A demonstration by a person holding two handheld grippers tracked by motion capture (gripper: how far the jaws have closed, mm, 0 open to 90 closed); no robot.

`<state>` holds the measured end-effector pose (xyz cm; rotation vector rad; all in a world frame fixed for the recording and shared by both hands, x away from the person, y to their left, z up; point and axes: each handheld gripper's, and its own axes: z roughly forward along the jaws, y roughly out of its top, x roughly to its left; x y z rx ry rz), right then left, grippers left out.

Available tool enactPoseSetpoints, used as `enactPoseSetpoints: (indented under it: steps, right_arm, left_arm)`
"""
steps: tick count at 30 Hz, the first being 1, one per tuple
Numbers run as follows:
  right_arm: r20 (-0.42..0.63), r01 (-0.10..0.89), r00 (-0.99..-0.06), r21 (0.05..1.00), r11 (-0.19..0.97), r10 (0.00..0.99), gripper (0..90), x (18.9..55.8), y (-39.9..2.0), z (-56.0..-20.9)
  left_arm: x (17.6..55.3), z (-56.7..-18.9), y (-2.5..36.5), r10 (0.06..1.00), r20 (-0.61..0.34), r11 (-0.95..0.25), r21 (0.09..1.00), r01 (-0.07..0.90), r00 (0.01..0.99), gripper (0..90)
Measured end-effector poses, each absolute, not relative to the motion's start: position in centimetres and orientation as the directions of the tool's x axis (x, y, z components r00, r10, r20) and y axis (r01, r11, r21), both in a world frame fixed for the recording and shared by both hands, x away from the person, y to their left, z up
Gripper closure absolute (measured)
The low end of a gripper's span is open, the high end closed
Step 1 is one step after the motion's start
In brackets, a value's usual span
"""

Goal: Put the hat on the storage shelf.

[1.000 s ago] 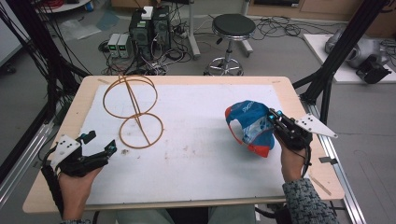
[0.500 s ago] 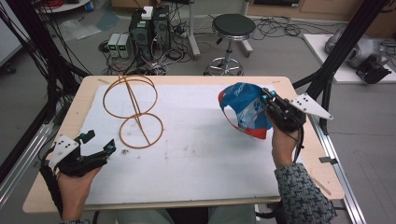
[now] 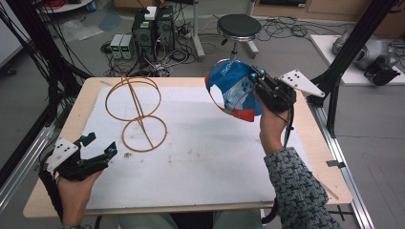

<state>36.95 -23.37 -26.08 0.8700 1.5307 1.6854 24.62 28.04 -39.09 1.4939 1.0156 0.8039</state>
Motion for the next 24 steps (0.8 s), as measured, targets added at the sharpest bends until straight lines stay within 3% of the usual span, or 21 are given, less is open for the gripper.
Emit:
enactPoseSetpoints:
  steps: [24]
  right_arm:
    - [0.097, -0.022, -0.604, 0.99, -0.138, 0.791, 88.5, 40.0, -16.0, -22.7]
  left_arm:
    - [24.6, -39.1, 28.3, 0.914, -0.058, -0.008, 0.987, 0.162, 0.403, 19.1]
